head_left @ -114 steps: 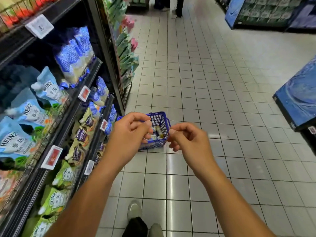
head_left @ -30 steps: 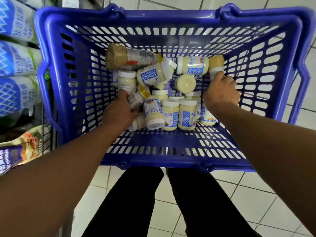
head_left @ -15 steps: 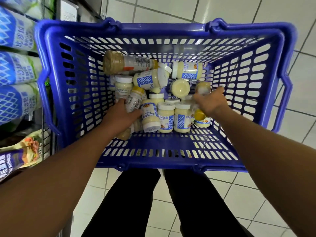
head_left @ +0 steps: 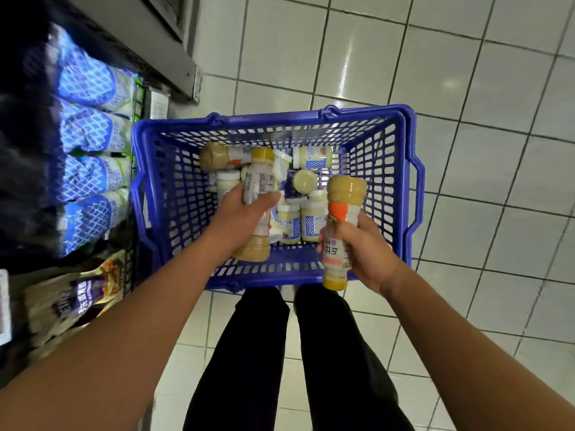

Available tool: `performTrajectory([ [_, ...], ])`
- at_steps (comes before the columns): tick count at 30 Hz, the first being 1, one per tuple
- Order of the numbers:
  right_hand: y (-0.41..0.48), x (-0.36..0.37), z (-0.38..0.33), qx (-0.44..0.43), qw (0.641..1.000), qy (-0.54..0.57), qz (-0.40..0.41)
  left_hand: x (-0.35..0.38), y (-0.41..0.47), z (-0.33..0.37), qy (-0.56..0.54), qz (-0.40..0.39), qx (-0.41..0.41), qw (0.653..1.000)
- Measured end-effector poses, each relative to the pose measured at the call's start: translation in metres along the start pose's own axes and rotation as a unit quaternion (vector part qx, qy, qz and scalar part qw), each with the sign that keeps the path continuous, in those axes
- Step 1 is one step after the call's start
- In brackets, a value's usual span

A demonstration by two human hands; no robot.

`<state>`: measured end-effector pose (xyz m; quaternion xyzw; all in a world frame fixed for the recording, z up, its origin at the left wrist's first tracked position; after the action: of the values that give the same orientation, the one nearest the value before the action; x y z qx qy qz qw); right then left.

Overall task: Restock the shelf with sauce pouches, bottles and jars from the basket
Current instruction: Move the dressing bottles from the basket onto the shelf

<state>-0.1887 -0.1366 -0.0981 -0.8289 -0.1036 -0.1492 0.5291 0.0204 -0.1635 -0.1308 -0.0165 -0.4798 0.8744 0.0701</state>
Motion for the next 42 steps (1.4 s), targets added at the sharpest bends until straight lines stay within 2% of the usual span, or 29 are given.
performTrajectory([
  [5, -0.055, 0.032, -0.039, -0.032, 0.998, 0.031, 0.052, 0.019, -0.059, 0.062, -0.065, -0.039, 0.030, 0.997],
  [8, -0.093, 0.053, -0.061, -0.041, 0.996, 0.055, 0.059, 0.030, -0.096, 0.091, -0.093, -0.056, 0.021, 0.994],
  [14, -0.172, 0.109, -0.115, -0.071, 0.996, 0.048, 0.007, 0.045, -0.182, 0.166, -0.151, -0.094, 0.039, 0.983],
  [18, -0.228, 0.154, -0.159, -0.097, 0.993, 0.047, -0.049, 0.042, -0.246, 0.219, -0.183, -0.078, 0.062, 0.978],
  [25, -0.308, 0.212, -0.220, -0.111, 0.987, 0.019, -0.112, 0.026, -0.356, 0.288, -0.216, -0.041, 0.149, 0.964],
  [30, -0.359, 0.256, -0.248, -0.119, 0.979, -0.032, -0.160, 0.010, -0.431, 0.308, -0.232, 0.036, 0.235, 0.943],
  [36, -0.416, 0.304, -0.253, -0.085, 0.960, -0.130, -0.235, 0.000, -0.511, 0.290, -0.289, 0.146, 0.273, 0.906],
  [42, -0.466, 0.342, -0.225, -0.041, 0.914, -0.243, -0.322, 0.009, -0.595, 0.245, -0.392, 0.276, 0.308, 0.822],
])
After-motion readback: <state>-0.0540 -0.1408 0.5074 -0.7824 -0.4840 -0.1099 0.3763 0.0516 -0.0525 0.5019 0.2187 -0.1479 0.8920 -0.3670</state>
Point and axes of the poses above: each hand's wrist, its own y-axis towards the middle knuckle, its own x-axis out of the palm, z = x × y, the point moved 6 cm from there along y, towards the middle knuckle, and after that the axes turned 8 degrees about -z, right-handed, at the moved point
